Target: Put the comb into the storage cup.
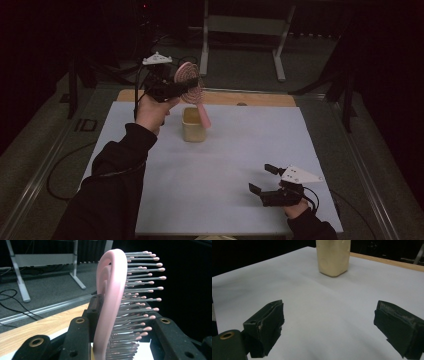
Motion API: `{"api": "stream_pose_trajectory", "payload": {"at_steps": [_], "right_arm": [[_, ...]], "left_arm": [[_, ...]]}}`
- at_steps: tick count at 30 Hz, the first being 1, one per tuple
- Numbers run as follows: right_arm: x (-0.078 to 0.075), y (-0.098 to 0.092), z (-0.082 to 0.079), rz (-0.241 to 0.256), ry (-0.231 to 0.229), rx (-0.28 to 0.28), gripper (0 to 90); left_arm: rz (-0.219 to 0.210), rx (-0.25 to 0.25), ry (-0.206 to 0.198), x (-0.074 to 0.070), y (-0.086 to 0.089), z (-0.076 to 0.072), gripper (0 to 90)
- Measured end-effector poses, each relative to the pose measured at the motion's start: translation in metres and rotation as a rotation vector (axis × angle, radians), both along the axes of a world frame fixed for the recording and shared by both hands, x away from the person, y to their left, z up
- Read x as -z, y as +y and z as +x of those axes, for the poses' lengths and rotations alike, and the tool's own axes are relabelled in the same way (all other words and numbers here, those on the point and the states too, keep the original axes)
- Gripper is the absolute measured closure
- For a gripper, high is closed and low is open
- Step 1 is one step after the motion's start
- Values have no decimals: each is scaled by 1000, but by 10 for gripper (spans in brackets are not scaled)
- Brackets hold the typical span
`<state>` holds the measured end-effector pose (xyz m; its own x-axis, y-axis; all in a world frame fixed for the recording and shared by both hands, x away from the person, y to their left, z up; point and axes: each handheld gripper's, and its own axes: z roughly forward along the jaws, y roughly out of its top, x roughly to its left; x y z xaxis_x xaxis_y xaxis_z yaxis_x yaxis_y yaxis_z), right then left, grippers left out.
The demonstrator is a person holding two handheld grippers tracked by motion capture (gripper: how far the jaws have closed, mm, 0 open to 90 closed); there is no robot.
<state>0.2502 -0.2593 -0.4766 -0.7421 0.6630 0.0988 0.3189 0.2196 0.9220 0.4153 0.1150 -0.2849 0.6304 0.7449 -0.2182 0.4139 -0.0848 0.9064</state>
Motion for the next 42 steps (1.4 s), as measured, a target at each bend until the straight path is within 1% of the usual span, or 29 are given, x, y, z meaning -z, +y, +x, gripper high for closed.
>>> {"api": "stream_pose_trajectory", "payload": {"at_steps": [5, 9, 16, 18, 22, 23, 26, 30, 33, 41, 42], "right_arm": [[0, 0, 0, -3, 3, 0, 91], [0, 0, 0, 4, 0, 2, 91], [0, 0, 0, 0, 1, -2, 91], [0, 0, 0, 4, 0, 0, 91], [0, 0, 0, 4, 3, -1, 91], [0, 0, 0, 5, 3, -1, 91], [0, 0, 0, 5, 1, -2, 91], [0, 0, 0, 9, 4, 1, 91], [0, 0, 0, 8, 4, 1, 91], [0, -2, 1, 7, 5, 3, 91], [0, -2, 1, 8, 4, 3, 91]], "left_arm": [[11, -26, -5, -3, 2, 6, 652], [6, -43, -9, -3, 5, 9, 652], [13, -71, -10, -2, 8, 15, 652], [8, -85, -13, -2, 9, 17, 652], [14, -103, -30, -1, 10, 19, 652], [11, -101, -27, -1, 11, 19, 652], [0, -111, -23, 1, 11, 21, 652], [13, -122, -32, 4, 10, 24, 652], [4, -122, -31, 7, 11, 25, 652], [19, -127, -24, 17, 10, 28, 652], [16, -128, -21, 18, 11, 29, 652]]}}
